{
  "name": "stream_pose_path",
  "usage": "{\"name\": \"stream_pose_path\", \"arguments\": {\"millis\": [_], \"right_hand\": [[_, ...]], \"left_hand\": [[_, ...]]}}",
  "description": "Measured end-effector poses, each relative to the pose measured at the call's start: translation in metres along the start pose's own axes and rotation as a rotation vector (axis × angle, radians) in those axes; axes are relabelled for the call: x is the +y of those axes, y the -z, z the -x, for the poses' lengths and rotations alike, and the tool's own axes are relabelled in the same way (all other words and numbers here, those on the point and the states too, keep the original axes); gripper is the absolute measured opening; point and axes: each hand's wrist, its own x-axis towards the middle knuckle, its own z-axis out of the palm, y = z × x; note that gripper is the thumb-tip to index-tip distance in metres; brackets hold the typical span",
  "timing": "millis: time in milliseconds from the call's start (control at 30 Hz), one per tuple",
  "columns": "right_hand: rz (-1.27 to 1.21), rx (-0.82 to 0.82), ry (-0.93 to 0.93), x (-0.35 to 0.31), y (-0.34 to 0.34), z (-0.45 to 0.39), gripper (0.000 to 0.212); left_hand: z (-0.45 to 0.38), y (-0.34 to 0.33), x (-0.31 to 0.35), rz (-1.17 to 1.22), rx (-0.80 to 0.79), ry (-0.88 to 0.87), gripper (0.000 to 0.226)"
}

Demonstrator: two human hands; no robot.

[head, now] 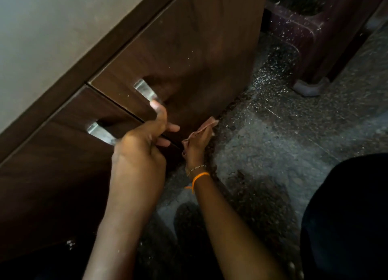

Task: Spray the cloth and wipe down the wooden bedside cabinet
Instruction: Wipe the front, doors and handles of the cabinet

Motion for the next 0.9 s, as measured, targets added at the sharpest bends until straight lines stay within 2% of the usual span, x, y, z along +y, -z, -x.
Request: {"name": "stream_pose_path", "arguments": {"millis": [67,167,233,367,500,600,767,900], "right_hand": [[-0.105,0.029,0.004,0.007,0.001,0.023,0.061],[-0.304,0.113,0.094,-0.013,0.012,0.019,0.046],[-0.409,0.112,0.165,-0.045,0.02,0.014,0.051],[-0.488,0.111,0.459,-0.123,0.032,0.026,0.052],[-0.259,0.031,0.827,-0.156,0.031,0.042,0.055],[-0.073,0.043,1.008,-0.15,0.025,0.045,0.048],[0.209,-0.018,1.03,-0.09,0.025,0.029,0.026],[0.348,-0.073,0.863,-0.031,0.034,-0.001,0.02]], "left_hand": [[0.002,-0.001,0.003,0.003,0.008,0.023,0.077],[0.005,-0.002,0.002,0.025,0.013,0.028,0.08],[0.006,-0.003,-0.003,0.062,0.013,0.03,0.078],[0.005,-0.004,-0.004,0.079,-0.026,0.019,0.084],[0.002,-0.003,0.0,0.066,-0.054,0.009,0.078],[0.0,-0.001,0.0,0.067,-0.064,0.031,0.072],[0.0,0.001,0.004,0.059,-0.033,0.042,0.069],[0.003,0.001,0.011,0.021,-0.013,0.065,0.072]]}}
